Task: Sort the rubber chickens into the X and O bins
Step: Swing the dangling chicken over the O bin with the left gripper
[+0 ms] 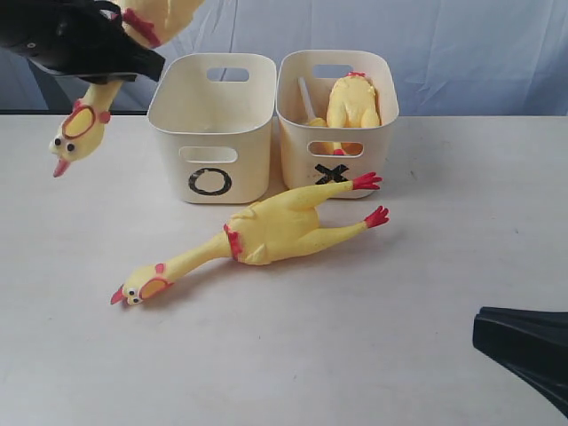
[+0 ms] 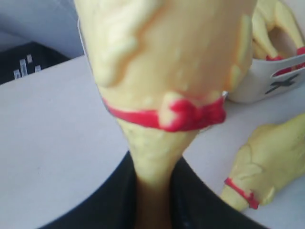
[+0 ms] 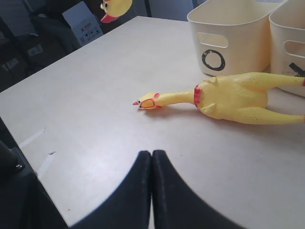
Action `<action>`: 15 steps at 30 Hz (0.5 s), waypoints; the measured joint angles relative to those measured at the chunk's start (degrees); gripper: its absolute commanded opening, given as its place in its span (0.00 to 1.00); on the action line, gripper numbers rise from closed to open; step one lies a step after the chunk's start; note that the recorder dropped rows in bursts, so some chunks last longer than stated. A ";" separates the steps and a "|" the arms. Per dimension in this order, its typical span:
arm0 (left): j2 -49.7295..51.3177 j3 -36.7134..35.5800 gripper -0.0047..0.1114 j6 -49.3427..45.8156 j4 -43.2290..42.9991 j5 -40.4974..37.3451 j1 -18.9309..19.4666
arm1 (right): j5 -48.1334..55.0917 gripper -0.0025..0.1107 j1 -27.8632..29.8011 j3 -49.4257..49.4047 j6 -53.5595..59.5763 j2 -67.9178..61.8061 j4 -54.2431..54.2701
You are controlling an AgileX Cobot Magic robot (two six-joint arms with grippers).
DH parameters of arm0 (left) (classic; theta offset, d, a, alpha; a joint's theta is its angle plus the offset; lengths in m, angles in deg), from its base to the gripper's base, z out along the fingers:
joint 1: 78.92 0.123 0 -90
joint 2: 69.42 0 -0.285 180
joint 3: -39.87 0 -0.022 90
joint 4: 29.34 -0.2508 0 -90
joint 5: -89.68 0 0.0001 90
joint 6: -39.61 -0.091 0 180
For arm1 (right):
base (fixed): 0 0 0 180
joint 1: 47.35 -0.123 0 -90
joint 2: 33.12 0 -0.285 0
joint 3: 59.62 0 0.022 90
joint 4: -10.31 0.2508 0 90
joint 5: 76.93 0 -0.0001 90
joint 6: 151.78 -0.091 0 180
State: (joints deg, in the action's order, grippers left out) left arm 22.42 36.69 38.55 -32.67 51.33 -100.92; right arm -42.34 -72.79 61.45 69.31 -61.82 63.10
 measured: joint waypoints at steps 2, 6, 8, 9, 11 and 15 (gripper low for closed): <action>2.41 1.94 0.04 -0.48 0.00 -3.16 0.65 | 0.00 0.01 0.00 0.00 0.00 0.00 0.00; 7.66 7.14 0.04 -1.04 0.10 -9.18 1.87 | 0.00 0.01 0.00 0.00 0.00 0.00 0.00; 9.81 9.98 0.04 -1.29 -0.50 -12.18 2.13 | 0.00 0.01 0.00 0.00 0.00 0.00 0.00; 10.88 11.63 0.04 -1.28 -1.55 -13.81 2.13 | 0.00 0.01 0.00 0.00 0.00 0.00 0.00; 12.74 14.55 0.04 -1.28 -2.98 -16.87 2.13 | 0.00 0.01 0.00 0.00 0.00 0.00 0.00; 16.60 20.81 0.04 -3.01 -4.43 -22.48 2.13 | 0.00 0.01 0.00 0.00 0.00 0.00 0.00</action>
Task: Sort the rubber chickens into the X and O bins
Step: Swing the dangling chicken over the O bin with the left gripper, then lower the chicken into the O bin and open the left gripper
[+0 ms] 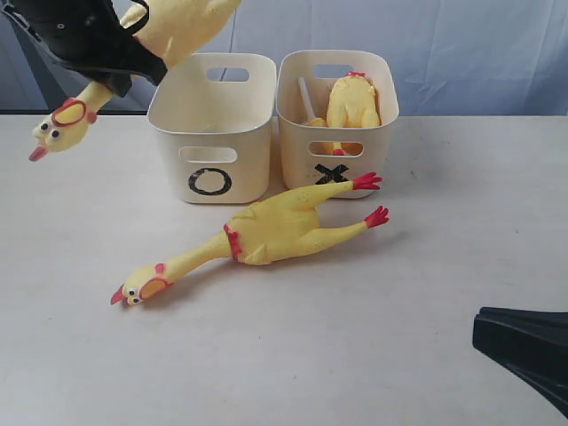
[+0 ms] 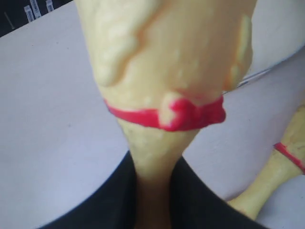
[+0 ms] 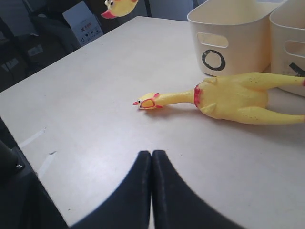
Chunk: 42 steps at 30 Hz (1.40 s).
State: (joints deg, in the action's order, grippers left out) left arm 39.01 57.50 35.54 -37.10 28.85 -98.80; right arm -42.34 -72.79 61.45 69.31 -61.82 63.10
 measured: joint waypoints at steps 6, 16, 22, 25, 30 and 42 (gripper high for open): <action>5.49 7.79 0.04 -1.49 -1.14 -8.63 0.09 | 0.00 0.01 0.00 0.00 0.00 0.00 0.00; 13.09 14.53 0.04 3.06 -1.82 -10.09 0.33 | 0.00 0.01 0.00 0.00 0.00 0.00 0.00; 14.97 17.85 0.04 3.49 1.01 -10.09 0.33 | 0.00 0.01 0.00 0.00 0.00 0.00 0.00; 15.31 17.94 0.04 3.49 1.25 -10.09 0.33 | 0.00 0.01 0.00 0.00 0.00 0.00 0.00; 15.59 17.94 0.04 3.49 1.37 -10.09 0.33 | 0.00 0.01 0.00 0.00 0.00 0.00 0.00; 15.69 17.94 0.23 3.60 1.65 -10.09 0.33 | 0.00 0.01 0.00 0.00 0.00 0.00 0.00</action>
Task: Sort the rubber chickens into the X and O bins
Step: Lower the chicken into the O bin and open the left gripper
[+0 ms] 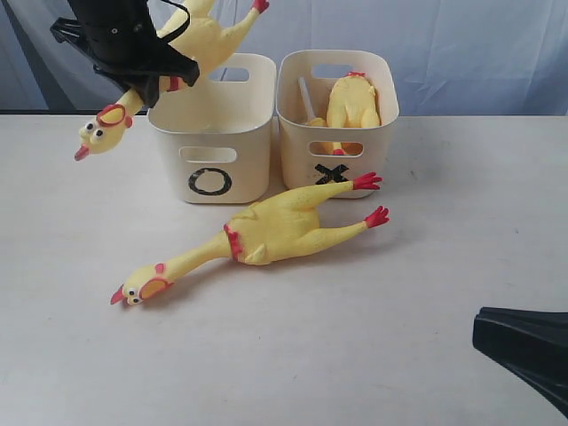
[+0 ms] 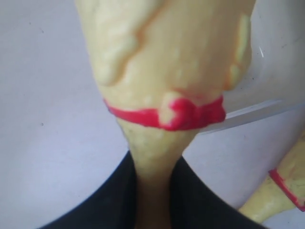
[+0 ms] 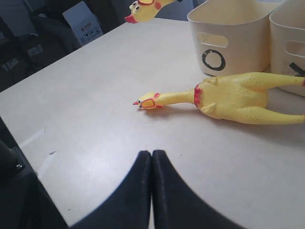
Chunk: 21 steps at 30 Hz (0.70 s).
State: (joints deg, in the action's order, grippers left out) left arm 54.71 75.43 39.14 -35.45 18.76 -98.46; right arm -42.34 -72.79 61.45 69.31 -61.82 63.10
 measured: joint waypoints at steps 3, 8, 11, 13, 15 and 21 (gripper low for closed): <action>1.26 0.00 0.33 0.00 0.30 0.00 0.00 | 0.00 0.01 0.00 0.00 0.00 0.00 0.00; 1.76 0.32 0.33 0.00 0.30 1.13 0.00 | 0.00 0.01 0.00 0.00 0.00 0.00 0.00; 1.76 0.32 0.33 0.00 0.30 1.25 0.00 | 0.00 0.01 0.00 0.00 0.00 0.00 0.00; 1.76 0.32 0.33 0.00 0.30 1.15 0.00 | 0.00 0.01 0.00 0.00 0.00 0.00 0.00; 1.76 0.58 0.33 0.00 -0.19 1.15 0.00 | 0.00 0.01 0.00 0.00 0.00 0.00 0.00; -0.32 2.83 0.54 0.00 -0.21 1.04 0.00 | 0.00 0.01 0.00 0.00 0.00 0.00 0.00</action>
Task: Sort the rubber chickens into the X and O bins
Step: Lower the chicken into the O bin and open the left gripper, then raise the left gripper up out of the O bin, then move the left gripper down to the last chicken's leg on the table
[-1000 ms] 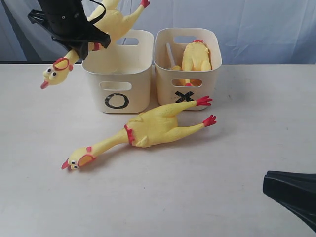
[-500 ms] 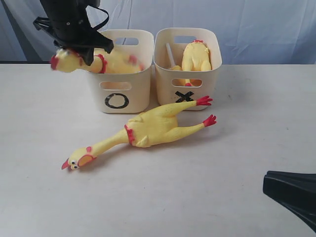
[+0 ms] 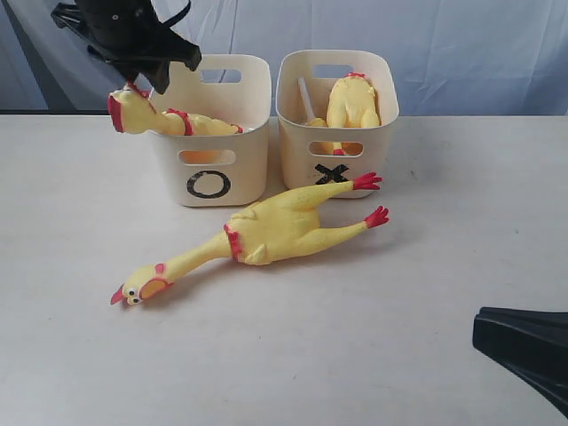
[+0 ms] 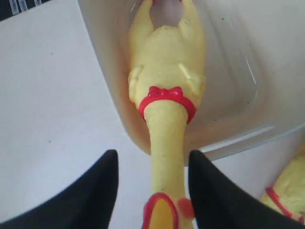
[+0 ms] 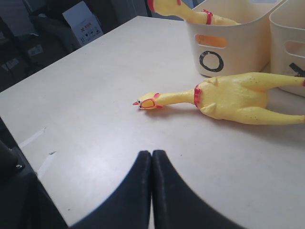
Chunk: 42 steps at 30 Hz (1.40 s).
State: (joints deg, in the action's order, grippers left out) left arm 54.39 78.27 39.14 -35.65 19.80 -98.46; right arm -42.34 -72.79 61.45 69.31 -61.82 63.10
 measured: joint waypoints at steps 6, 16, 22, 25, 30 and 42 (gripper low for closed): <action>-4.89 0.16 0.59 -2.69 4.03 3.53 0.00 | 0.00 0.01 0.00 0.00 0.00 0.00 0.00; -12.50 -0.74 0.56 -14.28 14.65 0.30 0.00 | 0.00 0.01 0.00 0.00 0.00 0.00 0.00; -16.63 -7.67 0.56 -14.90 11.43 0.09 0.00 | 0.00 0.01 0.00 0.00 0.00 0.00 0.00; -19.38 -11.99 0.56 -15.01 9.99 -0.03 0.00 | 0.00 0.01 0.00 0.00 0.00 0.00 0.00; -24.96 -18.56 0.56 -15.13 9.33 -0.03 0.00 | 0.00 0.01 0.00 0.00 0.00 0.00 0.00; -39.99 -40.68 0.54 -16.66 11.96 4.97 -3.04 | 0.00 0.01 0.00 0.00 0.00 0.00 0.00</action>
State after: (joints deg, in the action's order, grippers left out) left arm 14.40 37.59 22.48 -23.70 24.77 -101.51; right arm -42.34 -72.79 61.45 69.31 -61.82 63.10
